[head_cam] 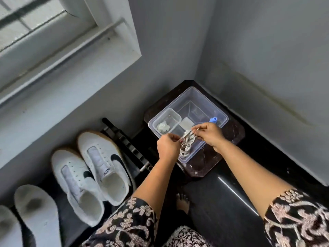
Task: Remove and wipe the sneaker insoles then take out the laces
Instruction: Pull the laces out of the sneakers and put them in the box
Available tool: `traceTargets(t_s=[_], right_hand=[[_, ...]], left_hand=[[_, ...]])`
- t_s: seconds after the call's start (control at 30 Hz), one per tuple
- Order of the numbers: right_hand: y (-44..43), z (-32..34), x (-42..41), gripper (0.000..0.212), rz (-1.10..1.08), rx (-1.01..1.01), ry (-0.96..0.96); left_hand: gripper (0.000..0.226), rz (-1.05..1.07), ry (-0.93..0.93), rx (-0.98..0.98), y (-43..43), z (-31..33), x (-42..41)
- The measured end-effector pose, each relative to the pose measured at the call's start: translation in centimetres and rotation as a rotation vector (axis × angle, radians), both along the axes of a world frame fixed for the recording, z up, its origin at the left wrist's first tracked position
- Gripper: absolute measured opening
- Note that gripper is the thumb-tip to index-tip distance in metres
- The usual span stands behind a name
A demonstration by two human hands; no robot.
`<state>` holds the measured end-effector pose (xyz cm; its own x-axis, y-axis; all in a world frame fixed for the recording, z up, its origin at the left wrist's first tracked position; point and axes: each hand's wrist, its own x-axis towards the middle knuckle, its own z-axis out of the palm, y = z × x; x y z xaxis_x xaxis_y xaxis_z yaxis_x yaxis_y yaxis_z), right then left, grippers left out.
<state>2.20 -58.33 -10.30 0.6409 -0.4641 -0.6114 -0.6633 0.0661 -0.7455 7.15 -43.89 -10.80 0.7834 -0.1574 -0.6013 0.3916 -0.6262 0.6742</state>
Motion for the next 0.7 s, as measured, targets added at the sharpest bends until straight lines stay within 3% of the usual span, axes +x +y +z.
traceTargets(t_s=[0.27, 0.47, 0.57, 0.7], right_hand=[[-2.0, -3.7, 2.2, 0.011, 0.456, -0.397, 0.162], [-1.2, -4.5, 2.7, 0.014, 0.583, -0.596, 0.246], [1.3, -2.8, 3.7, 0.021, 0.509, -0.704, 0.108], [8.2, 1.2, 5.7, 0.017, 0.423, -0.676, -0.191]], left_hand=[[0.011, 0.018, 0.033, 0.044, -0.2, -2.8, 0.5], [0.011, 0.067, 0.054, -0.035, -0.3, -2.1, -0.3], [0.012, 0.127, -0.019, -0.109, 1.2, -0.6, -0.2], [0.012, 0.211, -0.356, -0.163, 7.0, 2.6, 2.1]])
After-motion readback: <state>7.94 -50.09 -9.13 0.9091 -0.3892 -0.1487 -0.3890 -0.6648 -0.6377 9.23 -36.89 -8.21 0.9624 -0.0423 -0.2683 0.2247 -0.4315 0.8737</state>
